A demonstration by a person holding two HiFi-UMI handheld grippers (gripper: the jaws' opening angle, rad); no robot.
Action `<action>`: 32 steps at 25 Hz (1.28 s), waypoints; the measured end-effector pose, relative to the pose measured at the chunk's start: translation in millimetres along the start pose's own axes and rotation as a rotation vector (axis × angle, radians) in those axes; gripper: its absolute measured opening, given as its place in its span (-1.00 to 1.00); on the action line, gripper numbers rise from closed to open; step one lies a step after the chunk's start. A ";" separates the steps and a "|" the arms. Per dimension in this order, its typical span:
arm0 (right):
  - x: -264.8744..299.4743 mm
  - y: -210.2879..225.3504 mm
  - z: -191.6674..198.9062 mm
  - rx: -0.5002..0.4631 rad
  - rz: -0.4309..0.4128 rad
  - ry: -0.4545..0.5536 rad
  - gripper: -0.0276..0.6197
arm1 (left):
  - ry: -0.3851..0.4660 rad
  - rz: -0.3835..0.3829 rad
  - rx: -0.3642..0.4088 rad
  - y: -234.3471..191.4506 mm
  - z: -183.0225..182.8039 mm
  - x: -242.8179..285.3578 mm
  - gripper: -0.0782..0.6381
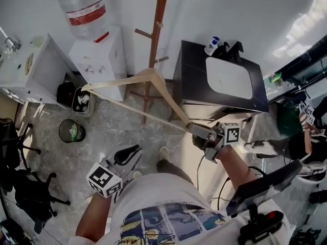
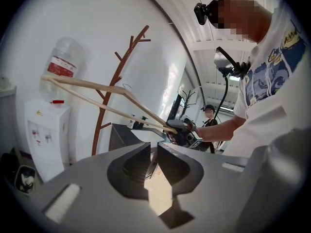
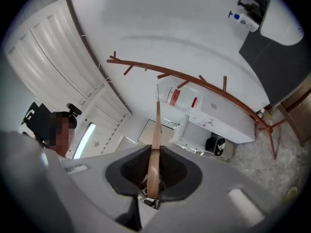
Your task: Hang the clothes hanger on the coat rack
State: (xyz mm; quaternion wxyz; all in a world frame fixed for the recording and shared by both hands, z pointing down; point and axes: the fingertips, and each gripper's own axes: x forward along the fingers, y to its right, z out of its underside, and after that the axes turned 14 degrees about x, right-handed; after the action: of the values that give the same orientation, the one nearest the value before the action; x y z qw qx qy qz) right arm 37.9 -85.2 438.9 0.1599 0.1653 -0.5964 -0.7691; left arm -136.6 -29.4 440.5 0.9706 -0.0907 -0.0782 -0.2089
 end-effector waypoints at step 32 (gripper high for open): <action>9.4 1.2 -175.9 0.092 -0.204 0.154 -0.76 | 0.008 -0.119 -0.087 -21.8 -24.4 65.5 -0.68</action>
State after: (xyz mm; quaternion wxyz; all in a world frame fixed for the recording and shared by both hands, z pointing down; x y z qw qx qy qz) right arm 107.8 -241.8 398.3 0.1183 0.2906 -0.5970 -0.7383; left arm -84.0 -79.6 432.3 0.9519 -0.1274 -0.0704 -0.2698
